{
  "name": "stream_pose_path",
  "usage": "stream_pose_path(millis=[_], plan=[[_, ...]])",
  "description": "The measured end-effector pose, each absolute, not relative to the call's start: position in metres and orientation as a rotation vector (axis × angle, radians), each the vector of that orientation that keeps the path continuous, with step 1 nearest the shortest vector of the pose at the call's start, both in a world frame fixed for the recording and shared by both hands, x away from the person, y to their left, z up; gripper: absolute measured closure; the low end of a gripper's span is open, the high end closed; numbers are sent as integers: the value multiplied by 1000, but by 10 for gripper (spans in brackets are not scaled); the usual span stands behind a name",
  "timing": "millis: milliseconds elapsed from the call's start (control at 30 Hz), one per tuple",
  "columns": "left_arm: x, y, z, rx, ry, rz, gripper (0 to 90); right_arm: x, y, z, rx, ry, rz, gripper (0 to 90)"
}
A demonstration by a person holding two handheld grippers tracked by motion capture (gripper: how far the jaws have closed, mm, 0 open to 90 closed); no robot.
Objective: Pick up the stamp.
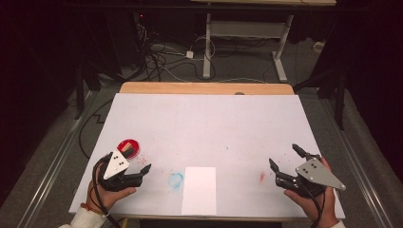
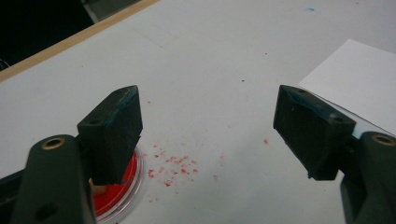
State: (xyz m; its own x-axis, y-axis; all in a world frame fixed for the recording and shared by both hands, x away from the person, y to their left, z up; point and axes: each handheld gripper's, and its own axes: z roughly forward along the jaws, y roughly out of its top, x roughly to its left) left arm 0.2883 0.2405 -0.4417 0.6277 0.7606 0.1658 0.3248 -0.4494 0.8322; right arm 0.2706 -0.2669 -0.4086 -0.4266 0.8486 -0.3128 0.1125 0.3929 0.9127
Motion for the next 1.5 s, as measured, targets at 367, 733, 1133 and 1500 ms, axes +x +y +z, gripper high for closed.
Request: stream_pose_path(millis=[367, 733, 1133, 1500], plan=[[292, 246, -436, 2066, 900, 662, 231, 272, -265, -412, 804, 1838, 1113, 205], [304, 266, -399, 2092, 1007, 684, 247, 277, -256, -419, 809, 1910, 1041, 216], [355, 275, -393, 2321, 1107, 528, 368, 282, -254, -427, 828, 1971, 980, 217], [386, 286, -424, 2367, 1264, 362, 496, 284, -256, -433, 829, 1998, 947, 220]])
